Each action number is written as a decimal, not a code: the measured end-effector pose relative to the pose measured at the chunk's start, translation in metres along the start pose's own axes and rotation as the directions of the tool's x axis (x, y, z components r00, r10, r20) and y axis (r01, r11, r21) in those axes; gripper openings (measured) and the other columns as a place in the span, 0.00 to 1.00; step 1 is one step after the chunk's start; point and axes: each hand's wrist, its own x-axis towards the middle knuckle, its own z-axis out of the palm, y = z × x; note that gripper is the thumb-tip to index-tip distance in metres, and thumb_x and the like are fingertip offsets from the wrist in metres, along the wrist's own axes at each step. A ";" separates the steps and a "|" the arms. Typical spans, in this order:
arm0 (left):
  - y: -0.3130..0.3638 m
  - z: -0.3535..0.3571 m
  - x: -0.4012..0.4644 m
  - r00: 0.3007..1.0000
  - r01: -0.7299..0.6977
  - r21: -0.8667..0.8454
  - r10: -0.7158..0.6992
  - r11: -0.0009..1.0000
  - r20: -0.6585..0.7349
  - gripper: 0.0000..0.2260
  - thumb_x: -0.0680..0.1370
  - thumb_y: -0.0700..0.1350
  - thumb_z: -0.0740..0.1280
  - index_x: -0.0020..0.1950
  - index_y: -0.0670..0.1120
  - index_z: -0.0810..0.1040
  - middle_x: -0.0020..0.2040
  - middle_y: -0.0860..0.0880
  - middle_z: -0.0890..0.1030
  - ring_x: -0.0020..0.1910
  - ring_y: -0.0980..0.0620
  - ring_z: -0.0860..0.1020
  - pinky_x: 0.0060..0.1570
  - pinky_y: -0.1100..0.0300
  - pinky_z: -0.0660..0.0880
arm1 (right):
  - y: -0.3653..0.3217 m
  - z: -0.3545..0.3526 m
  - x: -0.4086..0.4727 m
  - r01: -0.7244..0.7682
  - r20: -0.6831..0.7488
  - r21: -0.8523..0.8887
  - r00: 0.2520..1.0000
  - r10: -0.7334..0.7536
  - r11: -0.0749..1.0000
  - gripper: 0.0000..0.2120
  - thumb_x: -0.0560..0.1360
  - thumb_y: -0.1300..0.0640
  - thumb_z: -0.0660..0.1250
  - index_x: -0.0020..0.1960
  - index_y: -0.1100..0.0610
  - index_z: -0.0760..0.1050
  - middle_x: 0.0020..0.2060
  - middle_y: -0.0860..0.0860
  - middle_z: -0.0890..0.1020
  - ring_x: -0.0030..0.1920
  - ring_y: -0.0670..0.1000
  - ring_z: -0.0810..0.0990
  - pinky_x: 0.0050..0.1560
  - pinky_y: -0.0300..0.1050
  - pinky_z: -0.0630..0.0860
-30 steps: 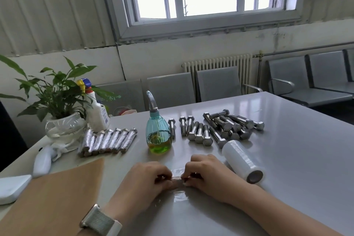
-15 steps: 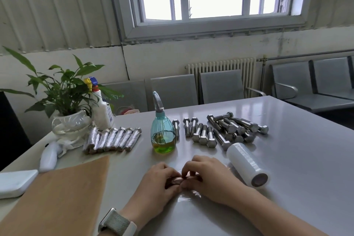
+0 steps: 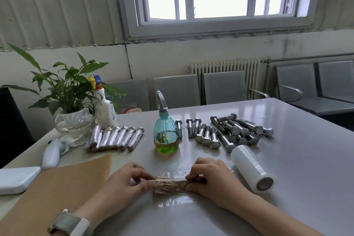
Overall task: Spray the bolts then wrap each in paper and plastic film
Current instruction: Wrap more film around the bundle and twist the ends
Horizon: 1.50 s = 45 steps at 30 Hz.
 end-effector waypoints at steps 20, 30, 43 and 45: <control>0.039 0.022 0.024 0.998 -0.014 -0.438 -0.017 0.899 -0.067 0.17 0.62 0.54 0.81 0.47 0.54 0.82 0.36 0.48 0.80 0.35 0.56 0.76 0.38 0.63 0.73 | -0.004 -0.009 -0.007 -0.194 -0.029 0.259 0.978 0.209 0.946 0.06 0.68 0.52 0.78 0.42 0.50 0.83 0.40 0.43 0.78 0.40 0.39 0.74 0.43 0.31 0.68; 0.098 0.110 0.066 0.961 -0.195 -0.630 0.018 0.752 -0.275 0.11 0.69 0.44 0.74 0.34 0.48 0.72 0.28 0.54 0.71 0.27 0.55 0.68 0.30 0.63 0.68 | 0.004 -0.016 -0.018 -0.291 -0.046 0.229 0.950 0.309 0.929 0.14 0.66 0.48 0.76 0.32 0.47 0.71 0.36 0.47 0.79 0.39 0.43 0.76 0.40 0.32 0.69; 0.088 0.125 0.067 0.983 -0.069 -0.609 -0.052 0.790 -0.179 0.11 0.74 0.45 0.71 0.44 0.39 0.74 0.28 0.48 0.73 0.22 0.48 0.71 0.24 0.56 0.72 | 0.009 -0.090 -0.013 -0.296 -0.143 0.101 0.940 0.309 0.950 0.06 0.71 0.47 0.75 0.41 0.48 0.83 0.34 0.40 0.79 0.39 0.40 0.78 0.39 0.30 0.71; 0.088 0.125 0.067 0.983 -0.059 -0.574 -0.054 0.816 -0.177 0.08 0.75 0.43 0.70 0.43 0.40 0.75 0.28 0.49 0.73 0.23 0.48 0.71 0.25 0.57 0.70 | 0.028 -0.116 -0.017 -0.428 -0.245 -0.042 0.881 0.406 0.903 0.13 0.71 0.35 0.69 0.46 0.43 0.78 0.39 0.39 0.79 0.41 0.41 0.78 0.39 0.35 0.72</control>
